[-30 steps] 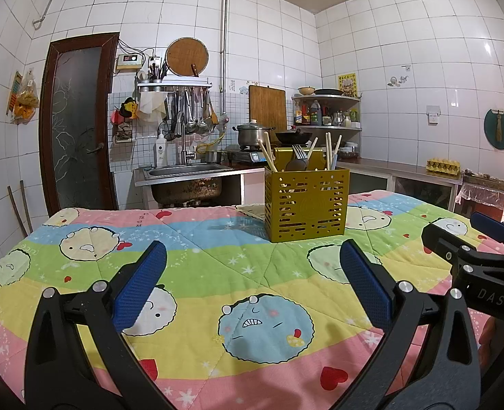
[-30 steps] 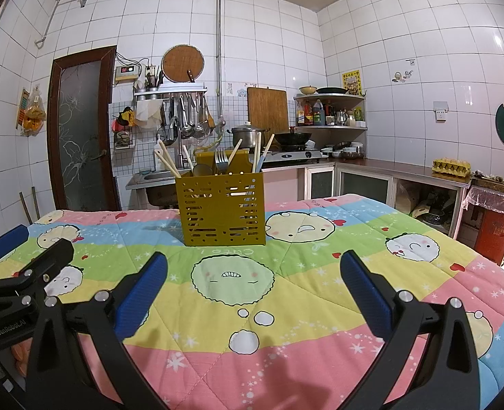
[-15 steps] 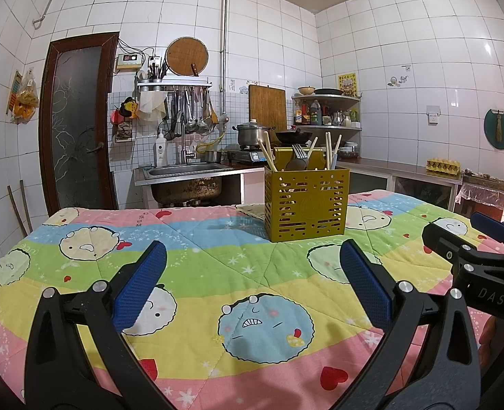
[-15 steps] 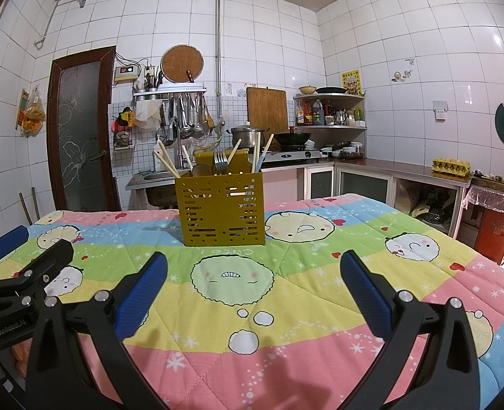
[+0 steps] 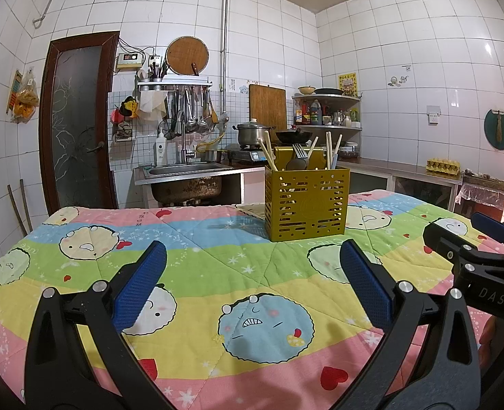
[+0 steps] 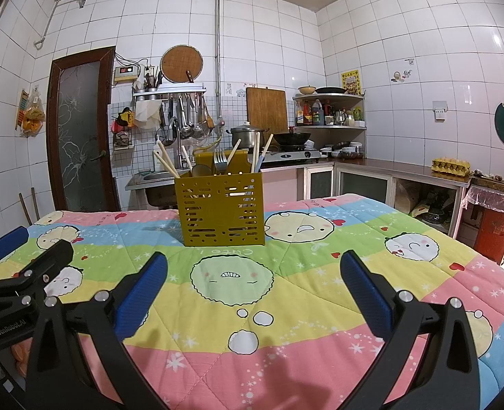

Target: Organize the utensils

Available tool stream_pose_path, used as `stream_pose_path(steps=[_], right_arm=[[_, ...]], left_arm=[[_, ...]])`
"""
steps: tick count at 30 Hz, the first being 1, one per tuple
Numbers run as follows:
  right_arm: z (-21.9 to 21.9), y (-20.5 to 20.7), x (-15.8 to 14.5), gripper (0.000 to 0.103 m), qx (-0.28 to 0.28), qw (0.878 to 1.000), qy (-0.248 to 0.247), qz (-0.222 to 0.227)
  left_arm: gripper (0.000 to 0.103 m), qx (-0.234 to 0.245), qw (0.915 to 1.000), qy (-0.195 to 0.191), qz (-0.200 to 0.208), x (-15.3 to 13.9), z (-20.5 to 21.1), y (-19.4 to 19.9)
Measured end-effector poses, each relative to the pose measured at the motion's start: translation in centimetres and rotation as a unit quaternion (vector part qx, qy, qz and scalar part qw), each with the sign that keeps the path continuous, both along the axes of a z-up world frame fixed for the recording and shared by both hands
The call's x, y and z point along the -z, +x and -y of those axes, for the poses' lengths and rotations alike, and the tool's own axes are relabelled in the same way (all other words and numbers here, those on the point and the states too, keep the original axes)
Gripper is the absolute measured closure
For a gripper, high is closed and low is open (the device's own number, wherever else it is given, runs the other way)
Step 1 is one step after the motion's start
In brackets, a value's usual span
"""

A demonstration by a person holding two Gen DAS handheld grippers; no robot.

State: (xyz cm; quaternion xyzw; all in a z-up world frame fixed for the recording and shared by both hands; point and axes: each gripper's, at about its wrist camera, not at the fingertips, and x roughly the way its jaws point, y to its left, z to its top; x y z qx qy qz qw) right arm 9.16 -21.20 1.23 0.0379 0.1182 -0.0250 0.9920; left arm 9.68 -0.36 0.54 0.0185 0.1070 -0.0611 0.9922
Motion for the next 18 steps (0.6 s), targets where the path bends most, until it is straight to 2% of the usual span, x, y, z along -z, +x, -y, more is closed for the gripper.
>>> stream_pose_path(steps=[18], right_arm=[[0.03, -0.02, 0.02, 0.004, 0.000, 1.000, 0.000, 0.000]], left_arm=[[0.005, -0.001, 1.0000, 0.000, 0.004, -0.08, 0.07, -0.17]])
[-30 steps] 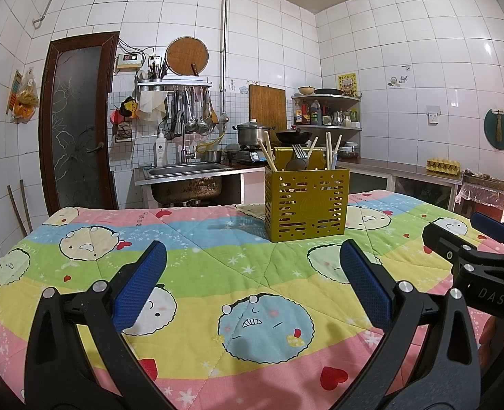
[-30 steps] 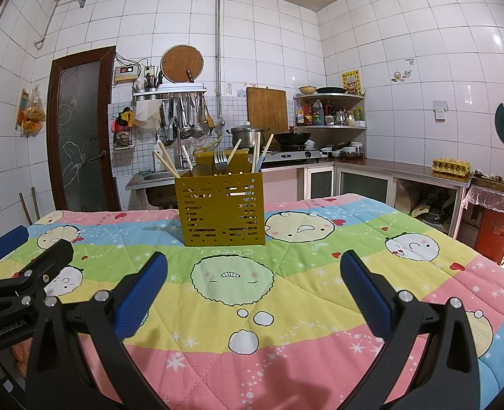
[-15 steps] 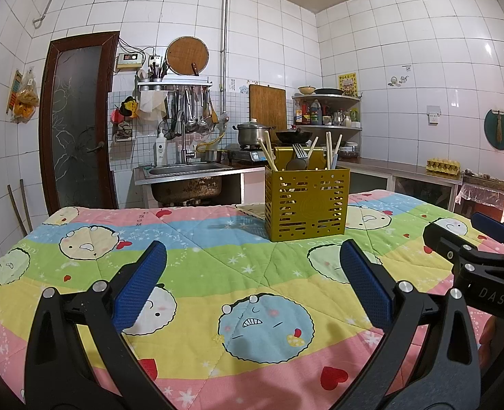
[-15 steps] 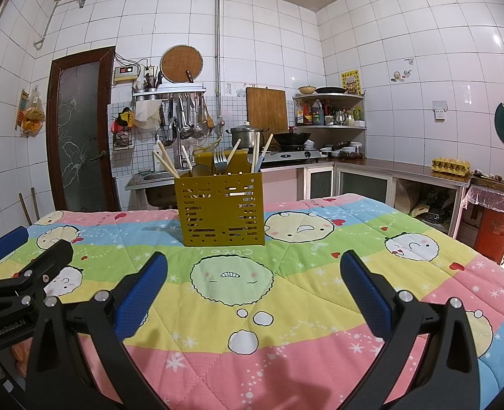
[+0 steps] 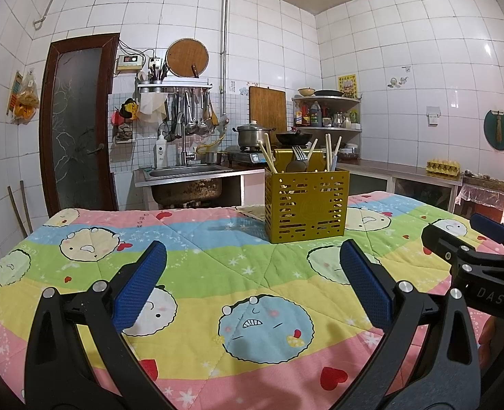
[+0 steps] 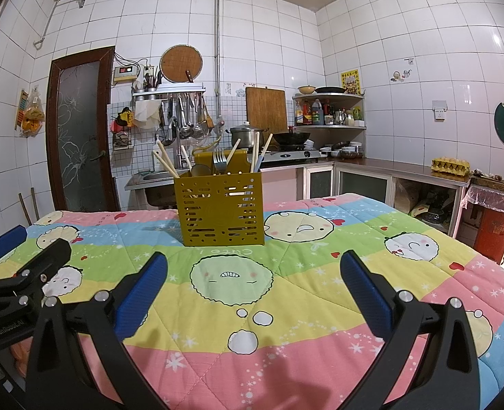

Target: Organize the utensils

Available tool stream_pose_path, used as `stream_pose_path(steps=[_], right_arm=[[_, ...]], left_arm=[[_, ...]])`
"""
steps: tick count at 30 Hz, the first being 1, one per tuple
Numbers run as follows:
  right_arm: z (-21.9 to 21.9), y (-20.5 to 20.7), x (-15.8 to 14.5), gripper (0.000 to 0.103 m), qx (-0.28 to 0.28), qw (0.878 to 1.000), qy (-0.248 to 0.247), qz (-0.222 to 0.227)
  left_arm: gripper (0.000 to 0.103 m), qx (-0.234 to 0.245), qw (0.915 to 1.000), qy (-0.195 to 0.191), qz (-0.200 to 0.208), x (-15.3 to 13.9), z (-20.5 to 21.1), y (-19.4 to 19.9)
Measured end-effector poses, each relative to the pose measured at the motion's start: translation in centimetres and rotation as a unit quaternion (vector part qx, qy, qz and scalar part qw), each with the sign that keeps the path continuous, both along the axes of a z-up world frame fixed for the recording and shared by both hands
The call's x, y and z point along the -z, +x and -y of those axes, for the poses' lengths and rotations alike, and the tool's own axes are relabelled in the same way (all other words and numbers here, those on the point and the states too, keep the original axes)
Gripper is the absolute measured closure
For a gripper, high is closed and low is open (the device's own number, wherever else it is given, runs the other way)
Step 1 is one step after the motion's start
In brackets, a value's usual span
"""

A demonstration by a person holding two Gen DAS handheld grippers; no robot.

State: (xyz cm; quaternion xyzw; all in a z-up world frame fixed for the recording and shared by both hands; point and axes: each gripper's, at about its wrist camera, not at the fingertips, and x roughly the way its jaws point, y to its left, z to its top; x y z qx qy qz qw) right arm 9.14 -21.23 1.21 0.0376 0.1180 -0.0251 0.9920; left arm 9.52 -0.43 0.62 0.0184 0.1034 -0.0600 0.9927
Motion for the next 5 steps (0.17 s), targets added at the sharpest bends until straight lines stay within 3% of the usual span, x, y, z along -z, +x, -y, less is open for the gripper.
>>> stream_pose_path(steps=[5], right_arm=[[0.00, 0.00, 0.01, 0.004, 0.000, 1.000, 0.000, 0.000]], left_arm=[[0.005, 0.000, 1.0000, 0.000, -0.002, 0.00, 0.04, 0.00]])
